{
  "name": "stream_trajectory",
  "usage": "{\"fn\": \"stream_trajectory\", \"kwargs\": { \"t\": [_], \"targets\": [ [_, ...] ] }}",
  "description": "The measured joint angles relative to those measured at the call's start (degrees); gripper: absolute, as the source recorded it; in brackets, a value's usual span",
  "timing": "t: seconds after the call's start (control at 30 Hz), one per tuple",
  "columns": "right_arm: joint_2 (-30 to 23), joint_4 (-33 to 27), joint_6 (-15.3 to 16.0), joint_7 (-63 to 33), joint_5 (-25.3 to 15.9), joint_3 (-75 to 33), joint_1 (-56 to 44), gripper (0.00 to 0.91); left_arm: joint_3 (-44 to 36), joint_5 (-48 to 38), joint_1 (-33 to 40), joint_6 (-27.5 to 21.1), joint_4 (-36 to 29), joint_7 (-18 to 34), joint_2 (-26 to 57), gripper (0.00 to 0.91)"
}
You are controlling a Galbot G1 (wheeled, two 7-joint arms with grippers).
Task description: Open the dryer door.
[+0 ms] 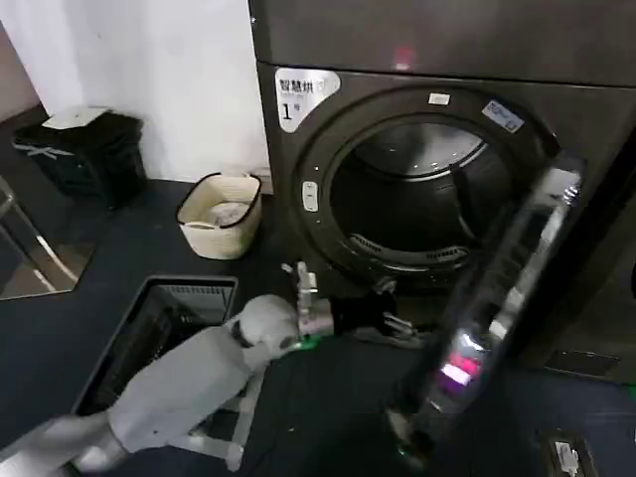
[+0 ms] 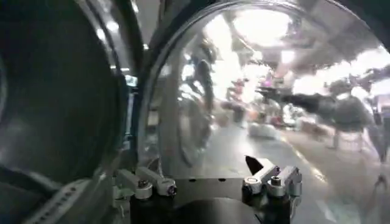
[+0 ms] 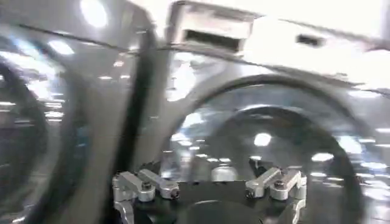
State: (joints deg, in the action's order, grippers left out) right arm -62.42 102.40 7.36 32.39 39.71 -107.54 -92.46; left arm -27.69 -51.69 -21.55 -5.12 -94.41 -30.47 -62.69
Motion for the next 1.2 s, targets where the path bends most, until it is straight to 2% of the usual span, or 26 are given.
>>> {"fn": "stream_trajectory", "kwargs": {
  "t": [0.27, 0.37, 0.5, 0.77, 1.0, 1.2],
  "targets": [
    [-0.09, -0.38, 2.79, -16.25, -3.5, -4.84, -0.91, 0.907, -4.39, 1.65, 2.12, 1.14, 1.49, 3.21, -4.56, 0.907],
    [-0.12, -1.23, 2.75, -20.57, -6.17, -6.76, -1.41, 0.907, -5.7, 2.45, 2.81, 1.75, 2.88, 3.49, -6.88, 0.907],
    [-0.16, -2.57, 2.54, -23.9, -6.57, -9.49, -2.16, 0.907, -7.35, 2.89, 3.64, 2.17, 5.25, 3.97, -10.4, 0.907],
    [-1.21, -2.41, 2.86, -24.92, -8.98, -16.92, -4.61, 0.907, -9.24, 5.83, 5.07, 1.98, 11.92, 6.54, -18.77, 0.907],
    [-1.04, -1.44, 4.32, -23.6, -9.02, -22.06, -6.87, 0.907, -9.9, 8.7, 6.45, 3.52, 19.15, 7.55, -26.21, 0.907],
    [-0.83, -0.6, 4.29, -22.58, -9.12, -25.36, -8.66, 0.907, -9.47, 11.01, 7.18, 5.56, 25.26, 8.06, -29.52, 0.907]
  ]
}}
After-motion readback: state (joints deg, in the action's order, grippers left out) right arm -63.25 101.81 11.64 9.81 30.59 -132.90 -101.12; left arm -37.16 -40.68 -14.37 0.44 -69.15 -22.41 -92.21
